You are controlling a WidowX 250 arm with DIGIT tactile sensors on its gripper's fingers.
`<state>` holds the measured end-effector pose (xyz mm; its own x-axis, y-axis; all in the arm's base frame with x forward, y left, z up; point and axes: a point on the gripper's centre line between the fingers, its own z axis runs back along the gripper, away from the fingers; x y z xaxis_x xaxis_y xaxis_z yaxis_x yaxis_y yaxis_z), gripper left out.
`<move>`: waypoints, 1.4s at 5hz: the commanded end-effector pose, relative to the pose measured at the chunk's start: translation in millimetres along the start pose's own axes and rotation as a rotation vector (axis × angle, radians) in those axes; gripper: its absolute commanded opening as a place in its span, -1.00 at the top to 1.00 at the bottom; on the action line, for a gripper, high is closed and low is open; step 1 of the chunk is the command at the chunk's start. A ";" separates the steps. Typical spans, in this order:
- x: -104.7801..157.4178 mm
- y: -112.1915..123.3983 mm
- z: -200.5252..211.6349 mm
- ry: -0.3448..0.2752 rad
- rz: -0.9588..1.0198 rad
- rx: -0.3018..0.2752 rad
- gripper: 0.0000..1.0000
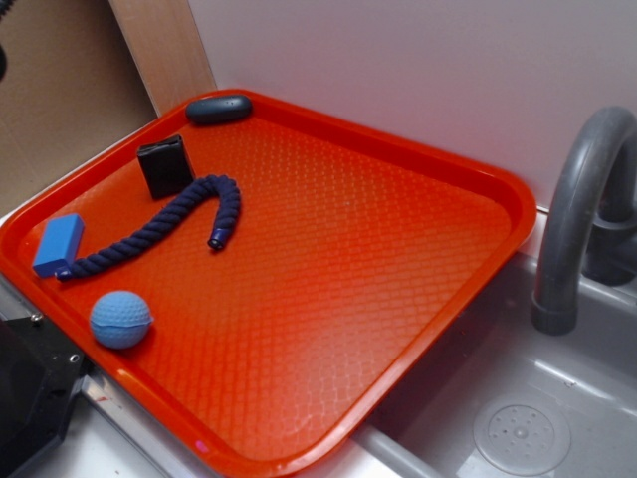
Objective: Grab the black box.
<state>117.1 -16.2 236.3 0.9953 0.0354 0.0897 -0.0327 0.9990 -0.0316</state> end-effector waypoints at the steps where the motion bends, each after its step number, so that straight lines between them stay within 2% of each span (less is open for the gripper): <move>1: 0.0 0.0 0.0 0.000 0.000 0.000 -1.00; 2: 42.8 38.1 -30.1 0.006 -0.080 0.068 -1.00; 3: 68.5 66.6 -51.4 0.013 -0.161 0.070 -1.00; 4: 83.5 98.5 -75.4 0.027 -0.245 0.062 -1.00; 5: 100.4 122.8 -105.1 -0.006 -0.298 0.079 -1.00; 6: 111.2 128.4 -130.9 -0.042 -0.377 0.031 -1.00; 7: 113.3 133.1 -157.6 -0.039 -0.361 0.022 -1.00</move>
<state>236.2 112.5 75.7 0.9407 -0.3229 0.1042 0.3247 0.9458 -0.0002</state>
